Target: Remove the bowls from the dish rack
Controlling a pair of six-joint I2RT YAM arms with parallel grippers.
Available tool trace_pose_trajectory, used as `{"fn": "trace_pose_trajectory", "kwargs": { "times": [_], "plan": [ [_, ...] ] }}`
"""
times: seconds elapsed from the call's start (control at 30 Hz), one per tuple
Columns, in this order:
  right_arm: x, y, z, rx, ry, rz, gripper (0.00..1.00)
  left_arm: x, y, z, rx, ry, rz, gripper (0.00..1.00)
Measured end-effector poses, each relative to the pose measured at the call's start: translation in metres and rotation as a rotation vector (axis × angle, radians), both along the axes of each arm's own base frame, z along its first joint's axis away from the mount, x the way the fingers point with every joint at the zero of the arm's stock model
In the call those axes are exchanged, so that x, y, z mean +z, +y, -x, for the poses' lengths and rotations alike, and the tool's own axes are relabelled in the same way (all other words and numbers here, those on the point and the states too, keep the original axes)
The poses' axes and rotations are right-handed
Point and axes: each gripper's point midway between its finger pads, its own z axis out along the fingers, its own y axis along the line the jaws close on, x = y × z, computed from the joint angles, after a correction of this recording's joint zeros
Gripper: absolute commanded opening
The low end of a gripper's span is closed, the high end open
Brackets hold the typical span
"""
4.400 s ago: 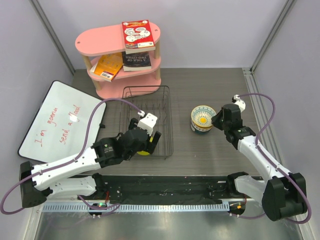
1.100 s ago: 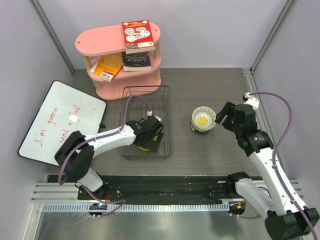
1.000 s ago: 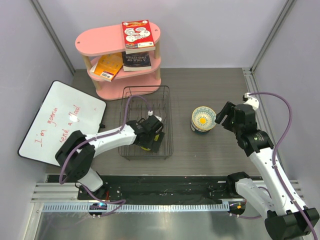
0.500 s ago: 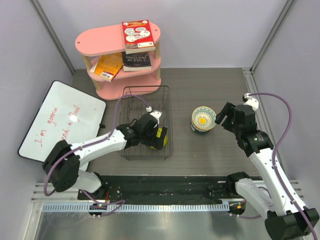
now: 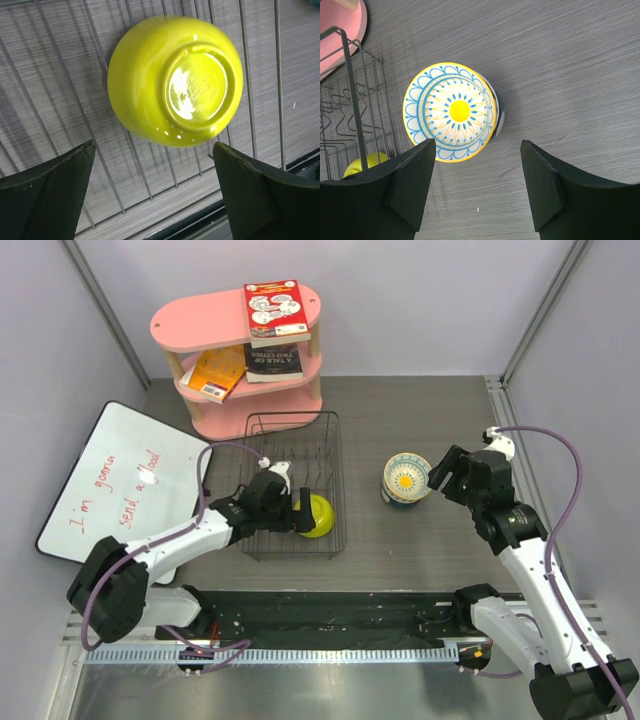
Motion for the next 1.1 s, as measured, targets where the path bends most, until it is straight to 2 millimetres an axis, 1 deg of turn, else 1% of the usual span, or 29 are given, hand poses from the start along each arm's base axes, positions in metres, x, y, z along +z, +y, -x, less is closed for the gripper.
{"fn": "trace_pose_trajectory", "kwargs": {
  "times": [0.1,0.23,0.37,0.6,0.77,0.93,1.1],
  "plan": [
    [0.002,0.001,0.001,0.008,-0.008,-0.002,0.74,-0.001,-0.007,-0.006,0.009,0.015,0.044,1.0],
    [0.004,0.001,0.001,0.015,-0.014,0.0,0.74,0.005,-0.021,-0.013,0.005,0.017,0.126,1.0],
    [0.004,0.001,0.001,0.019,-0.015,0.005,0.74,0.007,-0.026,-0.019,0.017,0.021,0.171,1.0],
    [0.003,0.001,0.001,0.023,-0.014,0.012,0.73,0.003,-0.024,-0.022,0.047,0.048,0.192,1.0],
    [0.003,0.001,0.001,0.023,-0.014,0.012,0.73,-0.008,-0.015,-0.018,0.064,0.077,0.184,1.0],
    [0.003,0.001,0.001,0.024,-0.014,0.012,0.73,-0.009,-0.013,-0.019,0.072,0.082,0.188,1.0],
    [0.003,0.001,0.001,0.025,-0.014,0.011,0.73,-0.012,-0.015,-0.021,0.069,0.088,0.191,1.0]
  ]
}}
